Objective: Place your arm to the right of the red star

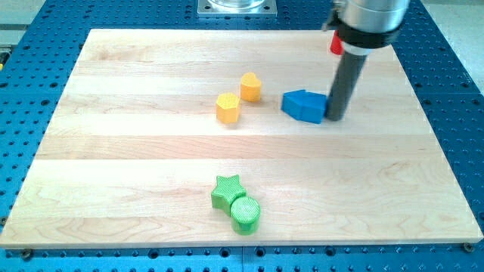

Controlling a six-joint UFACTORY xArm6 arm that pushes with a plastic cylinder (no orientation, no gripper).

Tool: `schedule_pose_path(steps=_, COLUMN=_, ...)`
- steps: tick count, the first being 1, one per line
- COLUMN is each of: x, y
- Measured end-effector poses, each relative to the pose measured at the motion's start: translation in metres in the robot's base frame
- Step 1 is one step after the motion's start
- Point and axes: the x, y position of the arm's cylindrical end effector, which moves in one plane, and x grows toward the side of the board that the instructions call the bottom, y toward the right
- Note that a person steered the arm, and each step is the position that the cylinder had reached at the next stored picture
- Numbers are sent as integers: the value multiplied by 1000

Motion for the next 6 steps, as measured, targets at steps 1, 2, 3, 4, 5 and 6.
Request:
schedule_pose_path(steps=1, x=0, y=-69)
schedule_pose_path(steps=2, x=-13, y=-65)
schedule_pose_path(steps=3, x=-73, y=-12)
schedule_pose_path(steps=4, x=-86, y=40)
schedule_pose_path(steps=5, x=-107, y=115)
schedule_pose_path(steps=6, x=-147, y=152)
